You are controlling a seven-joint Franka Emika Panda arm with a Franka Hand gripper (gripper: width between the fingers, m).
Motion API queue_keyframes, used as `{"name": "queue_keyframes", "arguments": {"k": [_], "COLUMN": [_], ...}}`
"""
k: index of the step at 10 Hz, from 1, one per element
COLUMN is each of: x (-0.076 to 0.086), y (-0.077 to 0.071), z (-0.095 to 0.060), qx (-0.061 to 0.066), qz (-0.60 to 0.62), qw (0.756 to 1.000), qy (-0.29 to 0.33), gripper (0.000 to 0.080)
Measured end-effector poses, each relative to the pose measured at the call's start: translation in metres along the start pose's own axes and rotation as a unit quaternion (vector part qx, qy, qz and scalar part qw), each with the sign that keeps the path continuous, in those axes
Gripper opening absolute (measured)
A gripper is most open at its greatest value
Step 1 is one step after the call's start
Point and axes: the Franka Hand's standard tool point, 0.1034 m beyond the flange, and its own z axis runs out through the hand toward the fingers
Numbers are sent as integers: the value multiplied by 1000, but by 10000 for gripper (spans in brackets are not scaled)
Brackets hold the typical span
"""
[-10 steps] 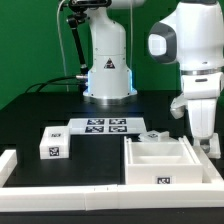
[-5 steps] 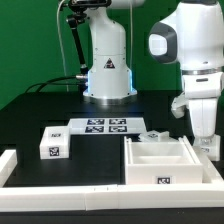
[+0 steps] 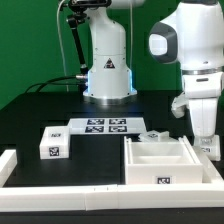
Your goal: Assemble cabinet
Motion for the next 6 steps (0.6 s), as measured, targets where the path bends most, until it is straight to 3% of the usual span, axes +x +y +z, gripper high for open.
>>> {"name": "queue_keyframes", "arguments": {"k": [3, 6], "x": [-12, -42], "y": [-3, -3], "z": [-29, -41], "qx": [-1, -2], "qz": [-31, -50], "qw": [999, 998], "qy": [-17, -26], "gripper": [69, 69]}}
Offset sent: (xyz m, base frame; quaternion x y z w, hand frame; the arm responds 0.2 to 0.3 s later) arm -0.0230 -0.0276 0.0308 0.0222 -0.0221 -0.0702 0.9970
